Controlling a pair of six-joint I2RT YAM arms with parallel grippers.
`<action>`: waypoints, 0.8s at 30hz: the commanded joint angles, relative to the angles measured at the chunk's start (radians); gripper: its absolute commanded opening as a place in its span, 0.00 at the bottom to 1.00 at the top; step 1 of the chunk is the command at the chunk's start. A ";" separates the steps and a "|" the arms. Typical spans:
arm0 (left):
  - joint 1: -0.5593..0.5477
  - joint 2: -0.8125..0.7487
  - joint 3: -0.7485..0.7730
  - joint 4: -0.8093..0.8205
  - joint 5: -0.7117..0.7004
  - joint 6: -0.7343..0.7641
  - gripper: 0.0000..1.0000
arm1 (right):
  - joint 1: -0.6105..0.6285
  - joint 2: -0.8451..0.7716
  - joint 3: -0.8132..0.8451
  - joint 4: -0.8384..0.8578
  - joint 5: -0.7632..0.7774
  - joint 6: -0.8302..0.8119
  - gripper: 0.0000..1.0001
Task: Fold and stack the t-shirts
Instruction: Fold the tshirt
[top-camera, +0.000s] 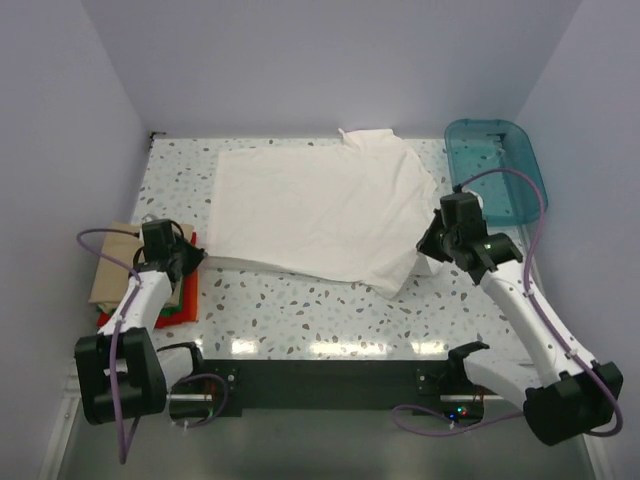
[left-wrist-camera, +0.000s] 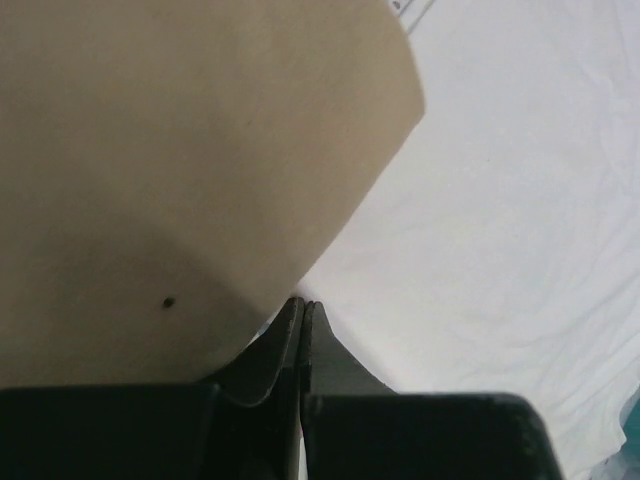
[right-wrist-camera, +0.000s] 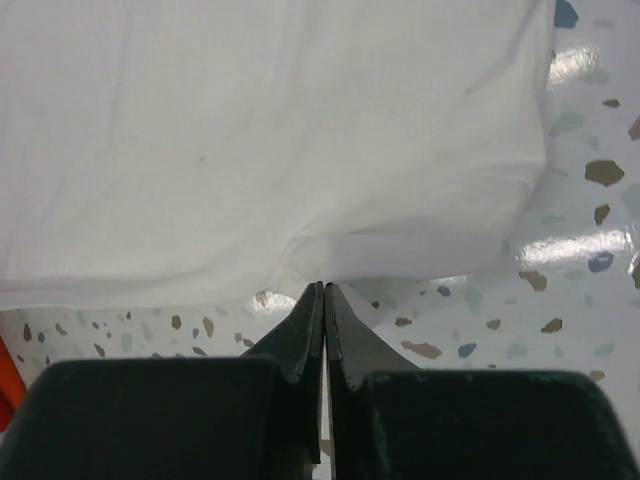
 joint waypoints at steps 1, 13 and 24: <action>-0.013 0.076 0.104 0.060 -0.033 -0.020 0.00 | -0.012 0.130 0.091 0.161 0.009 -0.041 0.00; -0.073 0.363 0.330 0.057 -0.064 -0.068 0.00 | -0.204 0.423 0.260 0.282 -0.204 -0.069 0.00; -0.089 0.495 0.496 -0.007 -0.111 -0.083 0.00 | -0.270 0.604 0.410 0.295 -0.285 -0.063 0.00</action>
